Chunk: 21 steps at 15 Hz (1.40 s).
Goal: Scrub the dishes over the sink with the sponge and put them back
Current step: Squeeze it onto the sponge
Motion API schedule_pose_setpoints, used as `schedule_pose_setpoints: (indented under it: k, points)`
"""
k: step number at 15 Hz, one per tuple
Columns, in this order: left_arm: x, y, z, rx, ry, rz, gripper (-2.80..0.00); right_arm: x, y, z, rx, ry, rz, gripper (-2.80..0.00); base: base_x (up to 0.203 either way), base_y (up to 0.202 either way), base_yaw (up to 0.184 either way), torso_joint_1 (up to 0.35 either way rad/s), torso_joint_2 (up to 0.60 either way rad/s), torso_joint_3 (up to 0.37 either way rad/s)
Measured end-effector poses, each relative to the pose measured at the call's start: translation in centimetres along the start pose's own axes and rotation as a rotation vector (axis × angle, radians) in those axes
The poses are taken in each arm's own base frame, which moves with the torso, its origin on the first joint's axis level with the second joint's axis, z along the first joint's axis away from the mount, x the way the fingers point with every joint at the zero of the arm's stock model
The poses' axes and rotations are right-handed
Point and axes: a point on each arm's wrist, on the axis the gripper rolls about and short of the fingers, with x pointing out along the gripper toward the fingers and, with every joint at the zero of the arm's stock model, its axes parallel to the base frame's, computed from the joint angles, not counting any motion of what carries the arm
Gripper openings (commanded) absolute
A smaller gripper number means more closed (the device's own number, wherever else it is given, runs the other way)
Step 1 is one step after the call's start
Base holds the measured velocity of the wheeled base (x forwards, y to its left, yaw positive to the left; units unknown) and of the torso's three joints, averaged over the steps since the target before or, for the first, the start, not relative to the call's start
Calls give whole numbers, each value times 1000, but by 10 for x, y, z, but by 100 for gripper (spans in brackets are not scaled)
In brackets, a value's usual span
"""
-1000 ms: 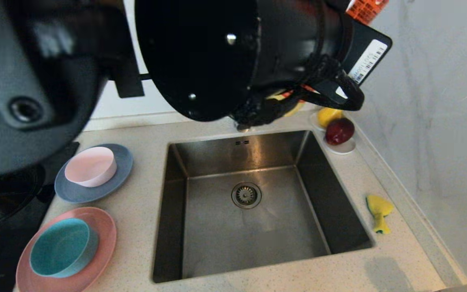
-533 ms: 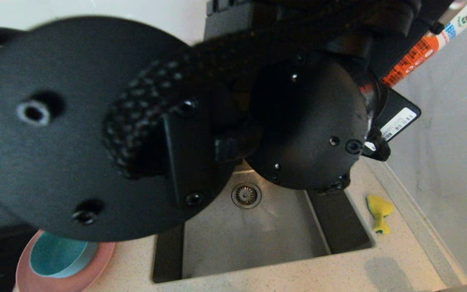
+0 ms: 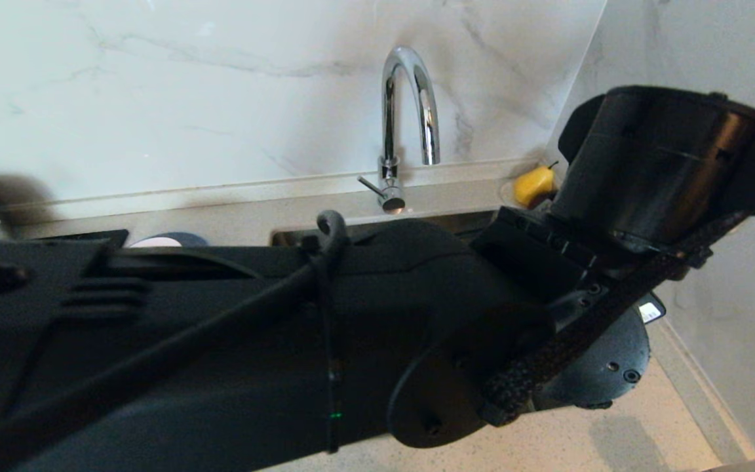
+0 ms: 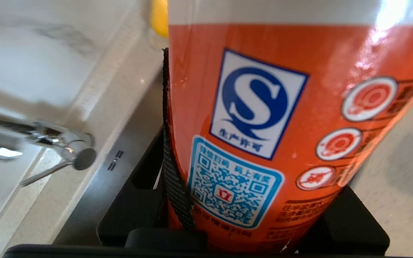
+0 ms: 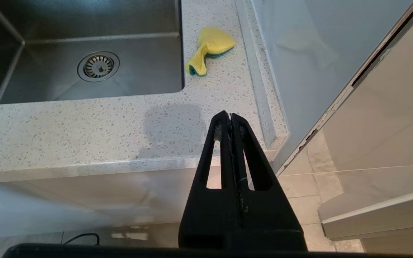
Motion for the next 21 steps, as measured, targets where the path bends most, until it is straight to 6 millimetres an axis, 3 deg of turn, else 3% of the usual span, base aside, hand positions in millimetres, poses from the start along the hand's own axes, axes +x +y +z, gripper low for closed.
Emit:
schedule_pose_setpoints:
  k: [11, 21]
  points:
    - [52, -57, -48, 218, 160, -19, -280, 0, 0, 0, 0, 0, 0, -280, 0, 0, 0, 0, 0, 0]
    - [82, -81, -87, 347, 296, 9, -280, 0, 0, 0, 0, 0, 0, -280, 0, 0, 0, 0, 0, 0]
